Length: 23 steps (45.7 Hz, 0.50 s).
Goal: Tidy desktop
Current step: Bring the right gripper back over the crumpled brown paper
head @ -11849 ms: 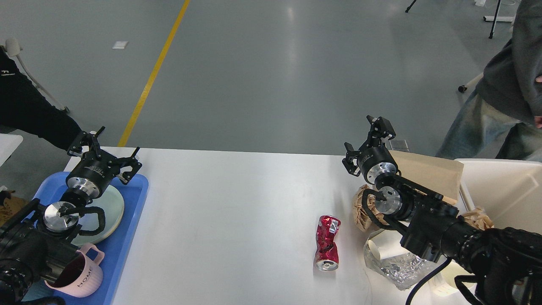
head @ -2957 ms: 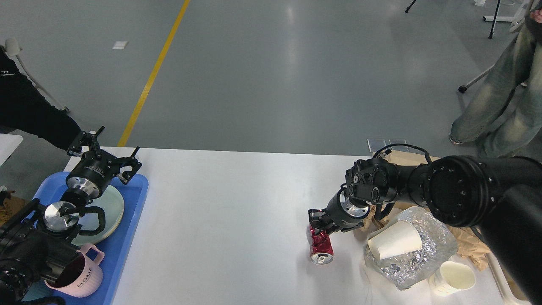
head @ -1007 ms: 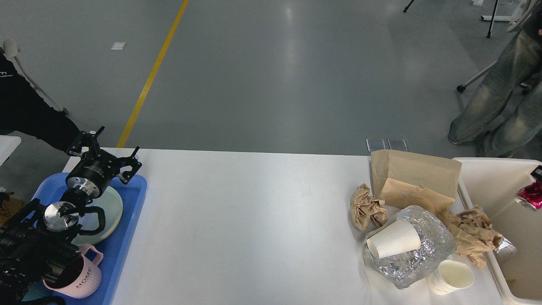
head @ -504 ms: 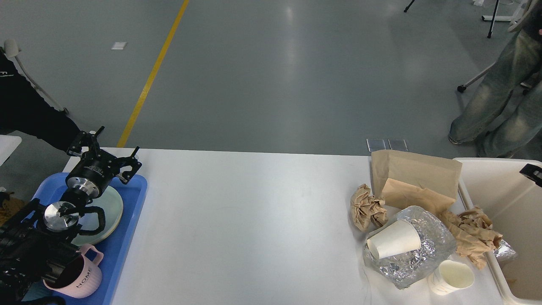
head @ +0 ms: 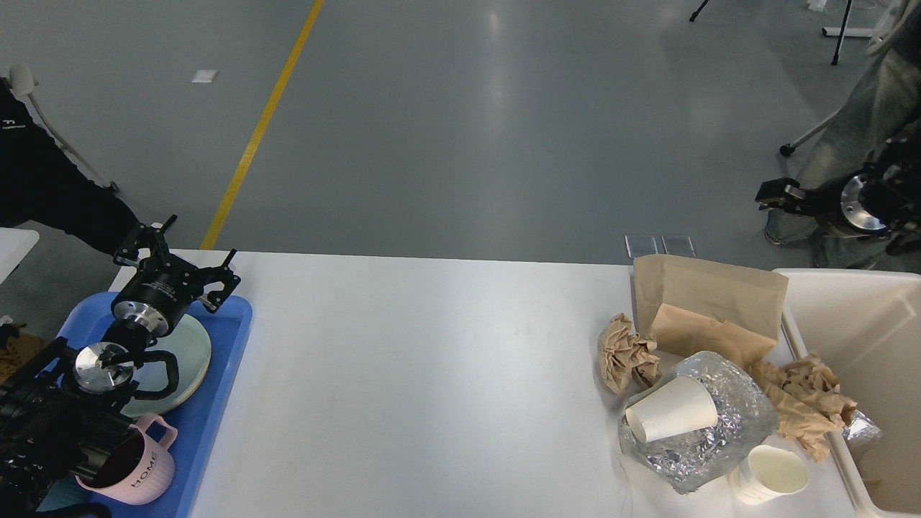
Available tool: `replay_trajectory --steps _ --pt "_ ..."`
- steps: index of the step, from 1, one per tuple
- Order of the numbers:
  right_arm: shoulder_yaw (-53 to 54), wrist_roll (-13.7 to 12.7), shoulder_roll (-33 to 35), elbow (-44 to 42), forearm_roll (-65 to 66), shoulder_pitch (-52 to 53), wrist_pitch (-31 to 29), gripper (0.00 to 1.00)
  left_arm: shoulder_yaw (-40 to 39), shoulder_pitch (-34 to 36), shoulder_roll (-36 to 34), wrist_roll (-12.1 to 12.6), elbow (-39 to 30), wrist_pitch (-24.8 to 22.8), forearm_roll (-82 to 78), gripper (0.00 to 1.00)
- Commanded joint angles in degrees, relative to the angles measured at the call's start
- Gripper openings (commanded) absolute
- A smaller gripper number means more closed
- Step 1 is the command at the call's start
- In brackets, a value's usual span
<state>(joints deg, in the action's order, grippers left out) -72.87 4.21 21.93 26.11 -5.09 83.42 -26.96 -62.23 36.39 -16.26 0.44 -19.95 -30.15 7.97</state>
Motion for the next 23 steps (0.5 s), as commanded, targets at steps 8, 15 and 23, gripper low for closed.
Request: replay_trajectory --steps 8,15,23 --pt "-3.67 0.09 -7.87 4.12 -0.18 10.53 -11.87 1.00 0.00 0.00 0.01 0.00 0.00 0.00 0.02 0.97" --pt "-5.26 0.01 -10.07 7.11 -0.18 16.41 -16.19 1.00 0.00 0.00 0.01 -0.08 0.00 0.00 0.02 0.97" --pt "-6.05 0.09 -11.74 10.72 -0.18 24.59 -20.58 1.00 0.00 0.00 0.01 -0.08 0.00 0.00 0.02 0.97"
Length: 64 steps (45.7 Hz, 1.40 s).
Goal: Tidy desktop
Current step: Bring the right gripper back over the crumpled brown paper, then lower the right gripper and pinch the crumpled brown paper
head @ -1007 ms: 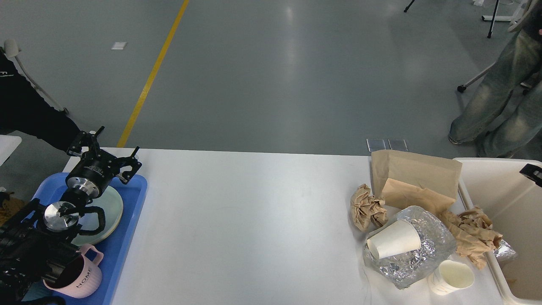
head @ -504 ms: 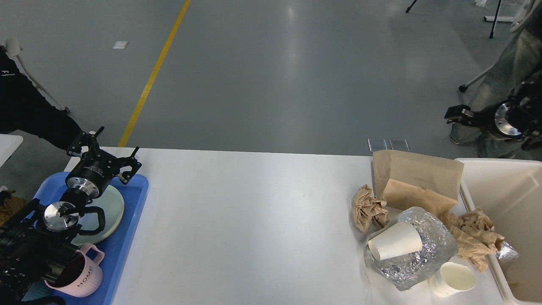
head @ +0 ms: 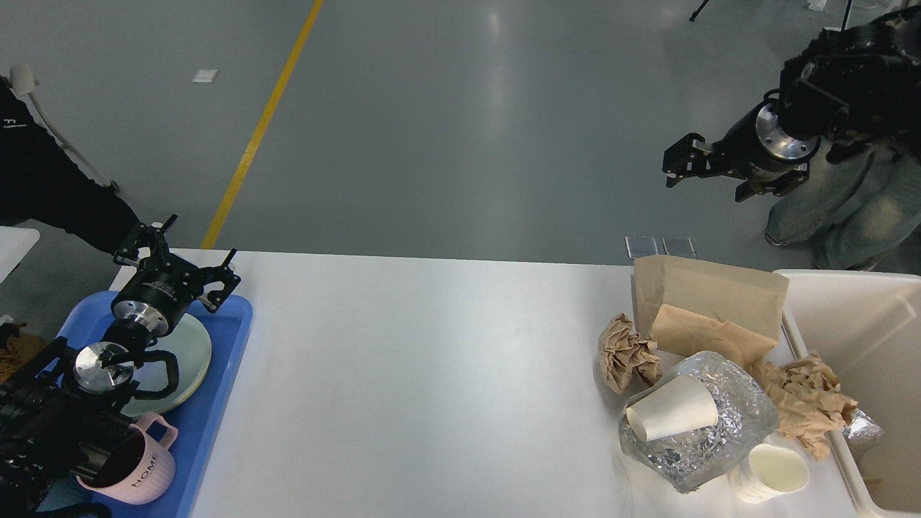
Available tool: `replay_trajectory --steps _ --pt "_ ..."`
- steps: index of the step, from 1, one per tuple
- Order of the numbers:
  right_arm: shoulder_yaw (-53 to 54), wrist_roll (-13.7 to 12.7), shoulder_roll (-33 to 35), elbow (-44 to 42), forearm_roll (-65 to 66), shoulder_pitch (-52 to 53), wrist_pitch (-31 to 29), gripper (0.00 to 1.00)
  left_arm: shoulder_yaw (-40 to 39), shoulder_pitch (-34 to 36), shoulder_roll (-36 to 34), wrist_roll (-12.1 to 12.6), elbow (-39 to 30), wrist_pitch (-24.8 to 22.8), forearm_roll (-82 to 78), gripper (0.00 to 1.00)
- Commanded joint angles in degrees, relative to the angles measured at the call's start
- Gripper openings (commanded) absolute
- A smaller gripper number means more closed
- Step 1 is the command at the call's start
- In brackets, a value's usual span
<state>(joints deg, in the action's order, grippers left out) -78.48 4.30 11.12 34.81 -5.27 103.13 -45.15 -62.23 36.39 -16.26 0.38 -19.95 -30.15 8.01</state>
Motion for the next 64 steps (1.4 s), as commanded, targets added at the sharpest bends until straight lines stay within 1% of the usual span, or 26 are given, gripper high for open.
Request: replay_trajectory --steps 1,10,15,18,21,28,33,48,55,64 --pt "-0.44 0.00 -1.01 2.19 0.00 5.67 -2.48 1.00 0.00 0.00 0.00 0.06 0.00 0.00 -0.01 0.97" --pt "-0.71 -0.08 -3.47 5.88 0.18 13.32 -2.84 1.00 0.00 0.00 0.00 -0.03 0.00 0.00 -0.01 0.97" --pt "-0.44 0.00 -4.70 7.29 0.35 14.03 -2.75 1.00 0.00 0.00 0.00 -0.03 0.00 0.00 -0.01 0.97" --pt "0.26 -0.08 -5.15 7.29 0.35 12.54 -1.96 1.00 0.00 0.00 0.00 -0.03 0.00 0.00 -0.01 0.97" --pt "0.61 -0.08 -5.23 6.68 0.44 8.86 -0.91 1.00 0.00 0.00 0.00 -0.03 0.00 0.00 -0.01 0.97" --pt "1.93 -0.08 -5.15 6.50 0.70 2.00 4.72 1.00 0.00 0.00 0.00 -0.03 0.00 0.00 -0.01 0.97" --pt "2.72 -0.08 -5.23 6.50 0.79 -2.66 5.16 1.00 0.00 0.00 0.00 -0.03 0.00 0.00 -0.01 0.97" --pt "3.34 -0.08 -5.32 5.97 0.79 -12.42 6.04 1.00 0.00 0.00 0.00 -0.03 0.00 0.00 -0.01 0.97" --pt "3.34 -0.08 -6.73 3.60 0.79 -17.87 9.55 1.00 0.00 0.00 0.00 -0.03 0.00 0.00 -0.01 0.97" --pt "3.25 -0.08 -7.25 2.46 0.79 -21.91 13.86 1.00 0.00 0.00 0.00 -0.03 0.00 0.00 -0.01 0.97"
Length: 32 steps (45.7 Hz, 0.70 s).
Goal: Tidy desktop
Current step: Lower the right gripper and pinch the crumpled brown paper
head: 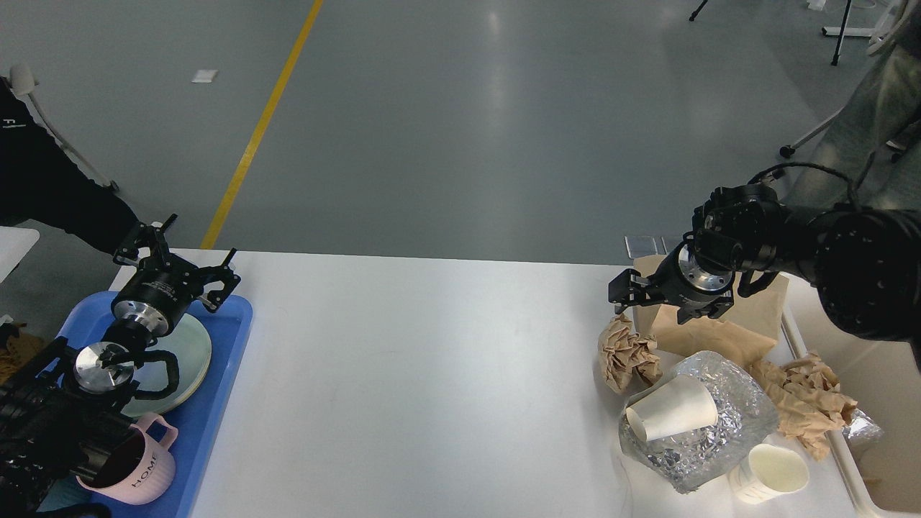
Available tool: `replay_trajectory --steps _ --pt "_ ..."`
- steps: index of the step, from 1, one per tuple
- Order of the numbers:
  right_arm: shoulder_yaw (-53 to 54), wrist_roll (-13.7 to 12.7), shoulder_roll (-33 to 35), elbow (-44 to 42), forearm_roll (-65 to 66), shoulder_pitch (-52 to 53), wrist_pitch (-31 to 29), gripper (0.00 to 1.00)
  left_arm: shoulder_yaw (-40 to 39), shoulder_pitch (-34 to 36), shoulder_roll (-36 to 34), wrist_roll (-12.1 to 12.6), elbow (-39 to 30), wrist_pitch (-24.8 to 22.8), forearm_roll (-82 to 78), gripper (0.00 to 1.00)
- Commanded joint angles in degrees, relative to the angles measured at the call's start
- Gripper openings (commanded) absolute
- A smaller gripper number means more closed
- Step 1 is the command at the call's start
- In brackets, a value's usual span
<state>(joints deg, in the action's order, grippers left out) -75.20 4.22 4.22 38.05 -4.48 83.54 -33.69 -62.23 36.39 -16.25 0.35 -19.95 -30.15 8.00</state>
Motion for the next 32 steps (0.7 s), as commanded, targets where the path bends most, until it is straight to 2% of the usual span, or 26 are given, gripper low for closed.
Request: replay_trajectory --steps 1,12,32 --pt "-0.03 0.00 -0.44 -1.13 -0.01 -2.85 2.75 1.00 0.00 0.00 -0.01 0.01 0.00 0.00 0.00 0.97" --pt "-0.03 -0.09 -2.64 -6.93 -0.01 -8.83 3.64 1.00 0.00 0.00 -0.01 0.01 0.00 0.00 0.00 0.97" --pt "0.32 0.00 -3.43 -7.29 0.08 -12.69 11.02 1.00 0.00 0.00 -0.01 0.01 0.00 0.00 0.00 0.97"
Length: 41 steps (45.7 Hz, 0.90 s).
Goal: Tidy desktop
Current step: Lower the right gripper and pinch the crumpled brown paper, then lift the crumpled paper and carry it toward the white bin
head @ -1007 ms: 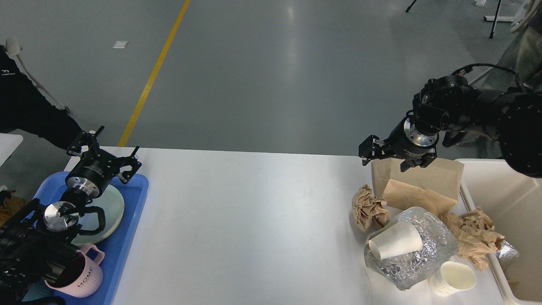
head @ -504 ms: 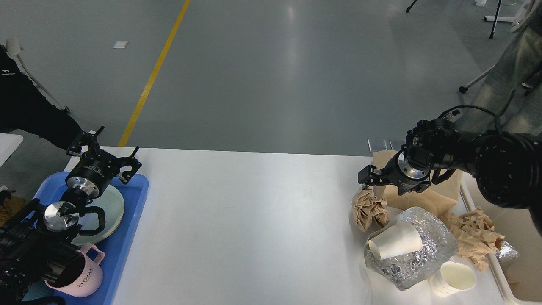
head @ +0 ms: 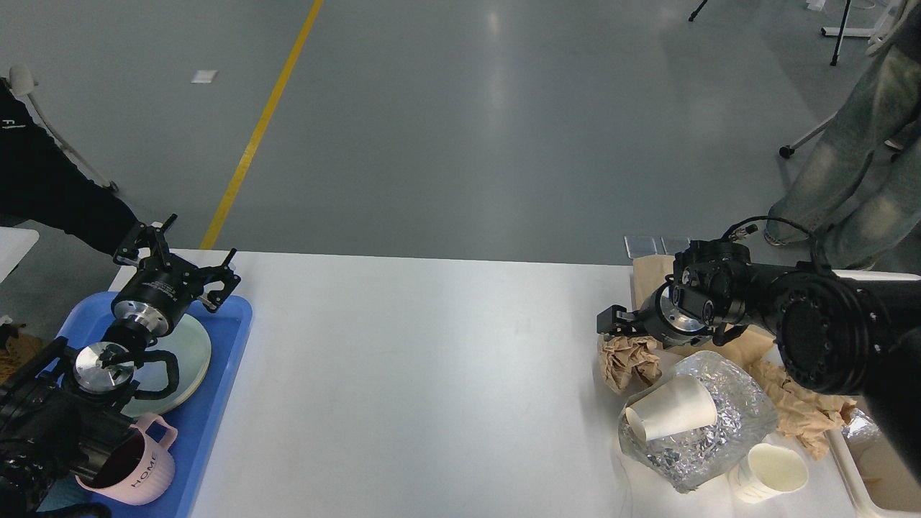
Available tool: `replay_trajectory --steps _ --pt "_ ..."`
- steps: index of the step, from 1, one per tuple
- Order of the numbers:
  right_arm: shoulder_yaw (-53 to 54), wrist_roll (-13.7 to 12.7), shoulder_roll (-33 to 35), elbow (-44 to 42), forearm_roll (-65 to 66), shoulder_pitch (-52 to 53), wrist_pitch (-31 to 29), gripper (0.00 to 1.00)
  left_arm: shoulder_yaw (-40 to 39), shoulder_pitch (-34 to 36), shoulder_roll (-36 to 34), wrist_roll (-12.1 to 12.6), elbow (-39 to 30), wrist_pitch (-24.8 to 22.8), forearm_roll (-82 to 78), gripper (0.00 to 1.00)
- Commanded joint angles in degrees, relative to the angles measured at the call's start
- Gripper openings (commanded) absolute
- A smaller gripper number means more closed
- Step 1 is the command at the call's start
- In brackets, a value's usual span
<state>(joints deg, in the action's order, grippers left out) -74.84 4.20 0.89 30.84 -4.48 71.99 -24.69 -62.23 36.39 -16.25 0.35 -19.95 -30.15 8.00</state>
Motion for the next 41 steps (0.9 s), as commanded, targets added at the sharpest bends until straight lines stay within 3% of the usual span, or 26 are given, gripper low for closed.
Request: replay_trajectory --steps 1,12,16,20,33,41 --pt "-0.04 0.02 -0.19 -0.07 0.08 -1.32 2.36 1.00 0.00 0.00 -0.01 0.00 0.00 0.00 0.00 0.97" --pt "0.14 -0.07 -0.98 -0.78 -0.09 -2.38 2.81 1.00 0.00 0.00 -0.01 0.00 0.00 0.00 0.00 0.97" --pt "0.66 -0.07 -1.24 -0.43 -0.18 -2.29 2.81 0.96 0.00 0.00 -0.01 0.00 0.00 0.00 0.00 0.97" --pt "2.24 -0.07 -1.25 -0.08 -0.36 -2.29 2.63 0.80 0.00 0.00 -0.01 0.00 0.00 0.00 0.00 0.97" --pt "4.09 -0.16 -1.86 2.65 -0.44 -1.24 1.14 0.03 0.00 0.00 -0.01 0.00 0.00 0.00 0.00 0.97" --pt "4.88 -0.16 -1.33 3.27 -0.53 1.66 -5.01 0.00 0.00 0.00 -0.01 0.00 0.00 0.00 0.00 0.97"
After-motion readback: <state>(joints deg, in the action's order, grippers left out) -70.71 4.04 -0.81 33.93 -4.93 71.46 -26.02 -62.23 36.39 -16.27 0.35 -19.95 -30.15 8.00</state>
